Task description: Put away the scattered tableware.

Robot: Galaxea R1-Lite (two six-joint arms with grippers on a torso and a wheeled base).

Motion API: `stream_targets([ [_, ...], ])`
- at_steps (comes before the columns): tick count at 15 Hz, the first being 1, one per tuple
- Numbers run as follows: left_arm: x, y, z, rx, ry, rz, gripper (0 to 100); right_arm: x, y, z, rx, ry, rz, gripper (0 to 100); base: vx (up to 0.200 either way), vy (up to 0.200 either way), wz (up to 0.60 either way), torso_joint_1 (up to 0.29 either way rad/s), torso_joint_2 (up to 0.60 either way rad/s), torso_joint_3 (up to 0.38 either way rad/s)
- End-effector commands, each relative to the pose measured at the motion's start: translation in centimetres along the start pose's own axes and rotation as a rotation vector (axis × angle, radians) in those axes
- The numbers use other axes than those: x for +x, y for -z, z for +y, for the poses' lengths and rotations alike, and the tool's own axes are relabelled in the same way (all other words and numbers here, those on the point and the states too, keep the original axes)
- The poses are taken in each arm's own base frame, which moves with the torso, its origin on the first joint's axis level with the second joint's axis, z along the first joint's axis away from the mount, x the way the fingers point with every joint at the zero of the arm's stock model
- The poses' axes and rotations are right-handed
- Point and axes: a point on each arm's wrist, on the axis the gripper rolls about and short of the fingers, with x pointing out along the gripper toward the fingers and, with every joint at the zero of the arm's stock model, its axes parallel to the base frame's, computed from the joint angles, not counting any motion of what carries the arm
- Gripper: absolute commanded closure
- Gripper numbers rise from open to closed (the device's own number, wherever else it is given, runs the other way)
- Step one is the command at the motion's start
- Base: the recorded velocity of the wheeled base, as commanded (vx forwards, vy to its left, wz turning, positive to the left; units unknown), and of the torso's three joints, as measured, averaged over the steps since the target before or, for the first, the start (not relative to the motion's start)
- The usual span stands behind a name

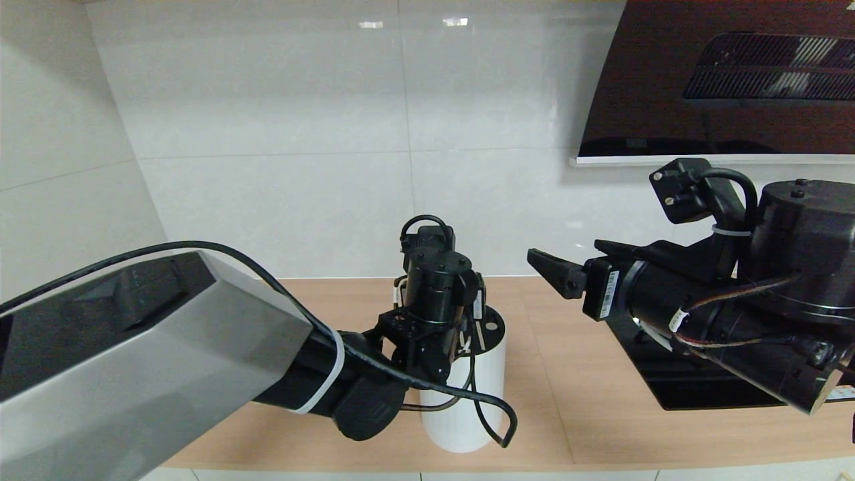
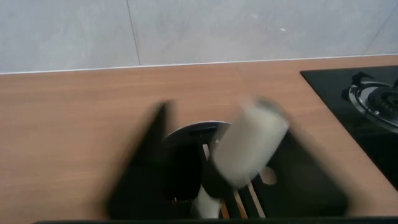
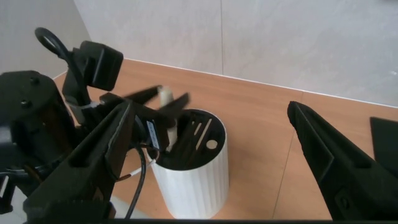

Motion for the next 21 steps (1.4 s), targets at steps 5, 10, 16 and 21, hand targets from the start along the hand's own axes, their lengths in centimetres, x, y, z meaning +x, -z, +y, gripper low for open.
stream_targets([
  [5,-0.3,-0.4,0.1,-0.004,0.0,-0.008,0,0.0,0.0,0.0,0.0,0.001,0.0,0,0.0,0.0,0.0,0.0,0.0,0.0],
  [10,-5.1,-6.2,1.1,-0.081,0.081,-0.119,0,-0.1,0.1,0.0,-0.005,0.001,0.002,0,0.0,0.0,0.0,0.0,0.0,0.0],
  [16,-15.2,-11.8,7.8,-0.006,0.269,-0.254,0,-1.2,-1.0,-1.5,-0.071,0.052,-0.038,0,0.0,0.0,0.0,0.0,0.0,0.0],
  [21,-22.9,-11.4,14.6,0.059,0.324,-0.371,0,-7.7,-3.1,-4.4,-0.121,0.161,-0.168,0,0.0,0.0,0.0,0.0,0.0,0.0],
])
